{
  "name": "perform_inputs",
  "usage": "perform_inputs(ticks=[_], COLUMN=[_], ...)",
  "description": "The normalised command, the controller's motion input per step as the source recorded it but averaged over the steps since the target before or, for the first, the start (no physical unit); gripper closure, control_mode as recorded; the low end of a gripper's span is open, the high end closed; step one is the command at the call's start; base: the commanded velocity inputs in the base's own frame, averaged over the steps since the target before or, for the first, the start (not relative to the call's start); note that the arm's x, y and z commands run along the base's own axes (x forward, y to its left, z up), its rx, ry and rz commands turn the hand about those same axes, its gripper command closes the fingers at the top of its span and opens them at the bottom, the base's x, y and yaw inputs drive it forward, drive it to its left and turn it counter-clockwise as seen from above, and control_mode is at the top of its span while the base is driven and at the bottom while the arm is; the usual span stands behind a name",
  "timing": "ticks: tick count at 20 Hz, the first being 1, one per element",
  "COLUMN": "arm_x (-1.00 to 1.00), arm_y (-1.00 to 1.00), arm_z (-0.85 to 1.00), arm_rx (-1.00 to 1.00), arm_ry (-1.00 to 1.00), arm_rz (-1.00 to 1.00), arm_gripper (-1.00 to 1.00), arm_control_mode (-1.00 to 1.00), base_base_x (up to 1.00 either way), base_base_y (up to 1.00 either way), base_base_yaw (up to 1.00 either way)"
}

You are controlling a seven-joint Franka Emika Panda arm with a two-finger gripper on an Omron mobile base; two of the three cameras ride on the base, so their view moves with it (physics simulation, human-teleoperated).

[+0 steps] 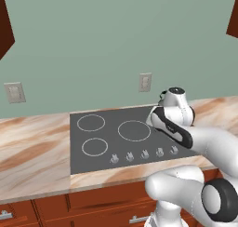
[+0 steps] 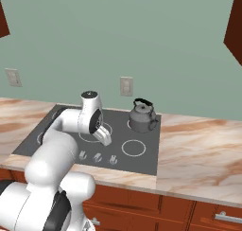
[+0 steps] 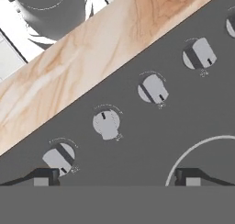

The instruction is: Lower the heat of the kettle.

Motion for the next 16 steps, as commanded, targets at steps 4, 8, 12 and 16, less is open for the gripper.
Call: perform_inputs(ticks=[4,8,12,16], arm_x=[-0.04,-0.15,-0.19,-0.19], arm_y=[0.0,0.03,0.0,0.0], arm_z=[-0.4,-0.23,-0.12,-0.08], arm_rx=[-0.08,-0.06,0.0,0.0], arm_ry=[-0.03,-0.04,-0.01,0.0], arm_rz=[0.1,0.04,0.05,0.08], arm_gripper=[-1.0,-1.0,-1.0,-1.0], arm_control_mode=[-1.0,-1.0,-1.0,-1.0], base_base_x=[0.0,0.0,0.0,0.0], base_base_y=[0.0,0.0,0.0,0.0], base_base_yaw=[0.0,0.0,0.0,0.0])
